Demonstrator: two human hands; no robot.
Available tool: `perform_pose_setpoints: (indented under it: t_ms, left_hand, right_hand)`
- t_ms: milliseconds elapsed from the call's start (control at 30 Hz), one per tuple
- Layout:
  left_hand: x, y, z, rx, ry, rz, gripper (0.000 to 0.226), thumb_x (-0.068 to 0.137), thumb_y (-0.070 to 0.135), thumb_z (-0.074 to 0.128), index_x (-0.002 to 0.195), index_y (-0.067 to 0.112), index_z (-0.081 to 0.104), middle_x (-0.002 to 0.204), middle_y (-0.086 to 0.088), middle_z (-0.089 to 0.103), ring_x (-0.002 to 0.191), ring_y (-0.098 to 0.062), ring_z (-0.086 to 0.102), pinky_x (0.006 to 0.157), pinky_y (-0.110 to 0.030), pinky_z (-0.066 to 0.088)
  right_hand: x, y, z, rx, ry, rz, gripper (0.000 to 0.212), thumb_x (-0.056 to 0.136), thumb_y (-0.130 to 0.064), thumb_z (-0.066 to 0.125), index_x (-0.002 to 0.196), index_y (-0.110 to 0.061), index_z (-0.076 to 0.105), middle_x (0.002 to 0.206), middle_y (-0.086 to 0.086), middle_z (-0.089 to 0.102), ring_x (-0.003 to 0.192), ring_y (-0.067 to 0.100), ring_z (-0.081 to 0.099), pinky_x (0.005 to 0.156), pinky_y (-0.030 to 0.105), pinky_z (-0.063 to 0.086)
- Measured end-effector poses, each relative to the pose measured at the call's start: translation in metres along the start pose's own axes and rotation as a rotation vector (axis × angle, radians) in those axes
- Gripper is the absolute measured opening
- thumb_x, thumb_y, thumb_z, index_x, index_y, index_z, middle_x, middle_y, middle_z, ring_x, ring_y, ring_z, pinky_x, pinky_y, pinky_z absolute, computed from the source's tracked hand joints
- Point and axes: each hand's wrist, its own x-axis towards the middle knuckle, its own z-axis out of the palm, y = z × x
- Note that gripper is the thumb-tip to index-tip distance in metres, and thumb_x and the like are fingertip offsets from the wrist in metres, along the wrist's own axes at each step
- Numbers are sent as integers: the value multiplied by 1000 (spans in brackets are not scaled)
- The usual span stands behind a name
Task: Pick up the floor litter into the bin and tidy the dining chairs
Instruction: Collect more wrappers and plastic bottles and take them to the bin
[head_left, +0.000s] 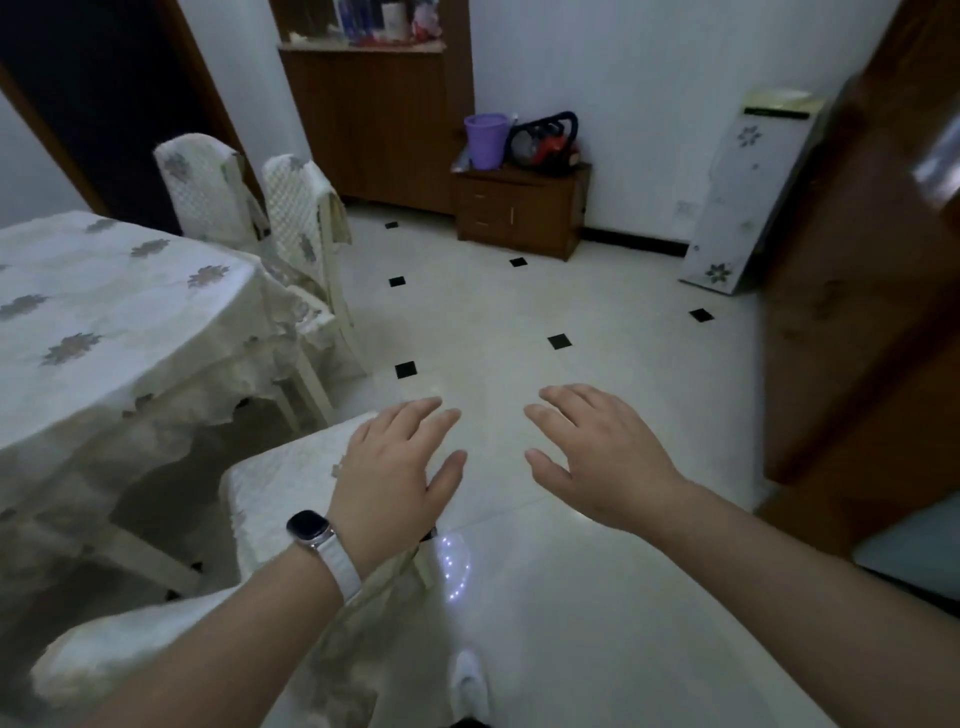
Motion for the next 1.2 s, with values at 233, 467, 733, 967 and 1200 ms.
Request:
perform_pose_setpoints:
  t_ms: [233,467,733,967,1200]
  left_hand:
    - [101,-39,80,-78,4,116,43,91,41,53,123,16,65,127,-5,65,114,-29,60,95,-46,48]
    - [198,-90,121,-78,20,165,40,91,42,53,122,20,66,128,-3,65,116,-27,60,95,-42,44]
    - [293,-104,171,-103,-10,189,41,91,42,51,121,18,67,127,-5,66,114,-30,60,95,-43,45]
    - [379,-100,231,-78,-66,140,41,91,40,54,122,16,67,126,-7,65,114,-32,60,94,-47,49]
    - [494,-89,279,16,-57,60,41,92,41,52,120,16,68,124,-5,66,111,-30,61,94,-41,44]
  right_hand:
    - [59,69,29,-82,-49,63,47,91,-44,47,119,-10,66,122,12,64,110,32,59,88,42,50]
    - [160,109,51,-125,-22,83,48,92,-45,45,121,-12,66,124,10,64,113,29,59,91,41,47]
    - [220,177,77,-146,-6,107,47,92,-44,44,120,-13,66,122,9,64,112,28,58,88,41,48]
    - [275,289,128,-46,53,76,45,92,-41,48,117,-10,67,121,12,64,109,32,60,87,43,49]
    - [344,407,160,71,72,69,43,89,-40,51,115,-11,68,119,11,65,106,32,61,85,41,50]
